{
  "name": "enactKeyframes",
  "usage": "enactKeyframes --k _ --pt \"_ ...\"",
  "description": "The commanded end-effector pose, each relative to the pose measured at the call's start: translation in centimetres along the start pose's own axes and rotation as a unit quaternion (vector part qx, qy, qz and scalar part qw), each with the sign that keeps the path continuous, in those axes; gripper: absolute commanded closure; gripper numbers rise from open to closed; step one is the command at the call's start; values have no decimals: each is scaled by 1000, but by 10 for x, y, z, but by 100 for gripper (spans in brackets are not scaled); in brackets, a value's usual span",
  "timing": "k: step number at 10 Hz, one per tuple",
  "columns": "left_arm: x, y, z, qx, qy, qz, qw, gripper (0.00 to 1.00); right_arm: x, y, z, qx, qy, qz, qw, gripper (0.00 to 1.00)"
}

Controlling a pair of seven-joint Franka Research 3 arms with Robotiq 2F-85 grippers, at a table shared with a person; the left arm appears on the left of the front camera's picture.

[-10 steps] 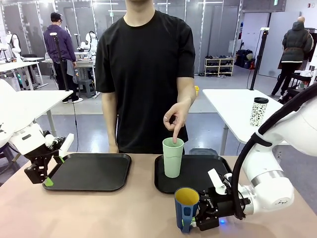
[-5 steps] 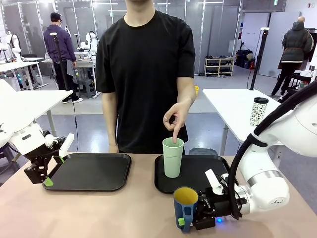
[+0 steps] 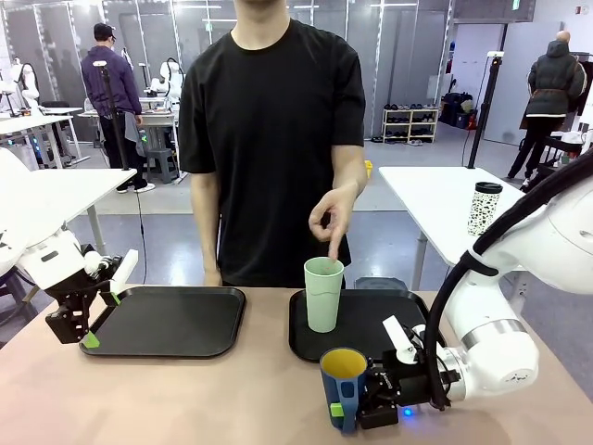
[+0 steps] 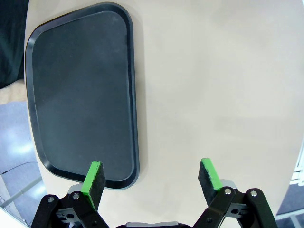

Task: Sort and store the cups by type.
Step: Pick up the Handle plastic cup and place it into the empty Flat Tray.

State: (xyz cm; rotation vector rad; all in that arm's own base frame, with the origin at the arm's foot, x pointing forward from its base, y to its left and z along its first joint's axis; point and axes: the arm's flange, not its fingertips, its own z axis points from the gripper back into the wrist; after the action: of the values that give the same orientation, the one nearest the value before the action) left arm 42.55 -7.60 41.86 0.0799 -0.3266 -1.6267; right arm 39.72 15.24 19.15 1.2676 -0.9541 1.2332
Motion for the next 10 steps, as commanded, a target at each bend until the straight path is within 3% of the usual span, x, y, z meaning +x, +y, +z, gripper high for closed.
enactKeyframes --k 1,7,10 --pt "-1 -2 -1 11 11 -2 1000 0 -3 7 -8 4 -13 31 999 50" --pt "-1 -2 -1 11 11 -2 1000 0 57 -4 -34 -25 1 66 997 50" --pt "-1 -2 -1 11 11 -2 1000 0 58 -6 -28 -11 -4 61 998 50"
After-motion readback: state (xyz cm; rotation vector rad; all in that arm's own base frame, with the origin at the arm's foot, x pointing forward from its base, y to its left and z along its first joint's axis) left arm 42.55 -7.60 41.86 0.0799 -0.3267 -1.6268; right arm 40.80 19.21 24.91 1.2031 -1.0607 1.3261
